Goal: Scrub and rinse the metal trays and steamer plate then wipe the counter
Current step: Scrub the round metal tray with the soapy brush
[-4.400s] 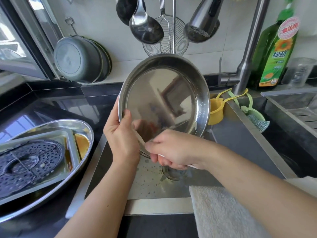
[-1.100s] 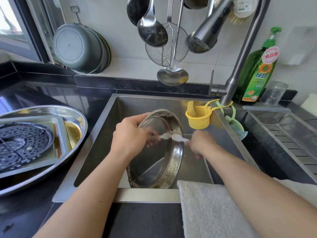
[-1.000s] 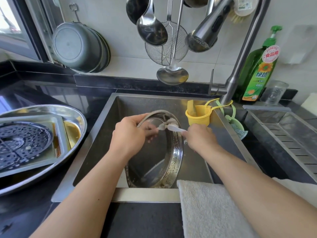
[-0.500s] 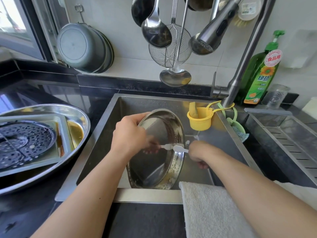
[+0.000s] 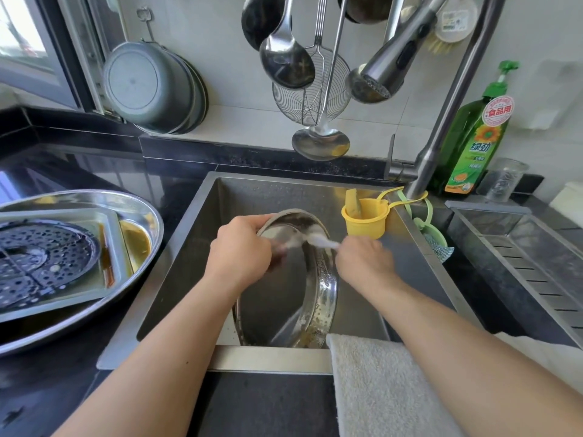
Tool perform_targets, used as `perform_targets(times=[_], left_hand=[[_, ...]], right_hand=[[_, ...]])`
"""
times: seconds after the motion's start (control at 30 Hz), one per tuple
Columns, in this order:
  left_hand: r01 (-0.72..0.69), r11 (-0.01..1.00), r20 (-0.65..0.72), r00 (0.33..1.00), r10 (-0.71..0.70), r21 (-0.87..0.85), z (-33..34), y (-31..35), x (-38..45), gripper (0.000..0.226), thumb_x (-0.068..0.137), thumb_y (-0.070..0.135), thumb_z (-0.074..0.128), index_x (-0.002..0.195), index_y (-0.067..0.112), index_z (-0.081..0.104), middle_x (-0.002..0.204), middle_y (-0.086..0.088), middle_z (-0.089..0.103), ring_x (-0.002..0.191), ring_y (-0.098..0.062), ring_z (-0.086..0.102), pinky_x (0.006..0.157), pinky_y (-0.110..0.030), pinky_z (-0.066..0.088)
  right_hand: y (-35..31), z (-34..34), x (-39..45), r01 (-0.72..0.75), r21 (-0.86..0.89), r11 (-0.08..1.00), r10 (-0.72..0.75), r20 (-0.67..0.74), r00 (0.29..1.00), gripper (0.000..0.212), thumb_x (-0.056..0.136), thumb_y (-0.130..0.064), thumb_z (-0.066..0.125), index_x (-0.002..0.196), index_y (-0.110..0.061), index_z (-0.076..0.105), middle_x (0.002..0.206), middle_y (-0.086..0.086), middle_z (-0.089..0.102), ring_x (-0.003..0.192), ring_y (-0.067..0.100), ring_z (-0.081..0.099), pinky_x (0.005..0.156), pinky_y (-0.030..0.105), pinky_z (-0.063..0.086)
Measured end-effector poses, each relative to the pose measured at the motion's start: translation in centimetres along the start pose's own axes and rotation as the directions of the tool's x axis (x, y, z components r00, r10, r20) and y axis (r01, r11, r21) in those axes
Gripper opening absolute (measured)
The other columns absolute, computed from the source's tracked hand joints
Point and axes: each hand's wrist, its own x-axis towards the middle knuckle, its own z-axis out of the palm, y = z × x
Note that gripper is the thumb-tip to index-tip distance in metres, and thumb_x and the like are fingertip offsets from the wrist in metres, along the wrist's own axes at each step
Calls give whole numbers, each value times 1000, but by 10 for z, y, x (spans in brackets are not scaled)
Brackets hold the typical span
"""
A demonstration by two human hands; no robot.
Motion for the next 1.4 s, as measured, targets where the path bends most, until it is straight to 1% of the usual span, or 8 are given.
perform_targets(times=[0.1,0.3,0.5,0.7,0.83,1.03,1.27,1.4], left_hand=[[-15,1000,-33,999,15,10,1,-1,1,24,100,34,68,123,37,74,96,15,76,77,-1,68,57,-14,45],[-1,992,-33,999,5,127,-1,-1,1,22,103,28,60,117,37,76,86,16,72,70,-8,64,54,-16,39],[12,999,-28,1000,-10,50,-10,9,-3,57,88,-1,53,123,40,73,100,9,75,82,-12,67,69,-30,58],[-17,999,-110,994,21,32,-12,10,-10,76,86,-9,39,131,44,69,107,9,76,71,-12,66,52,-21,48],[-3,1000,-170,985,0,-18,-21,12,-9,77,85,-10,38,132,42,68,113,9,73,70,-15,64,54,-25,46],[19,999,-55,998,-20,-26,-16,18,-17,61,87,-6,67,127,39,69,99,9,71,77,-5,61,57,-14,54],[5,1000,-187,982,-5,-4,-11,10,-12,72,87,-5,39,128,45,70,110,9,76,84,-18,68,63,-30,55],[11,997,-180,983,-25,-81,-15,16,-14,74,79,-12,46,121,43,72,101,11,74,72,-12,70,49,-19,49]], right_hand=[[-5,-11,-5,192,-40,981,-193,-356,914,34,110,-33,35,106,-13,62,92,12,70,85,39,65,62,38,36],[-3,-15,-5,314,-88,945,-321,-422,848,38,108,-39,37,97,-12,62,86,8,69,80,39,66,58,37,35],[19,9,12,-85,1,996,85,71,994,30,105,-30,48,120,-13,66,113,11,67,107,33,64,75,36,45],[25,31,13,-257,74,964,101,791,604,41,109,-32,36,82,-7,55,46,5,53,36,18,50,45,20,39],[27,31,14,-263,127,956,75,764,641,38,108,-30,39,88,-5,60,55,5,47,44,19,48,46,22,40],[15,19,24,-187,78,979,158,282,946,28,101,-27,51,124,-14,61,120,12,62,103,32,61,74,36,47],[24,34,11,-248,35,968,118,809,576,37,107,-19,30,89,-2,58,59,4,40,36,12,32,41,16,24],[23,26,23,-214,136,967,123,485,866,28,106,-14,39,111,2,62,60,10,55,45,20,50,48,25,39]])
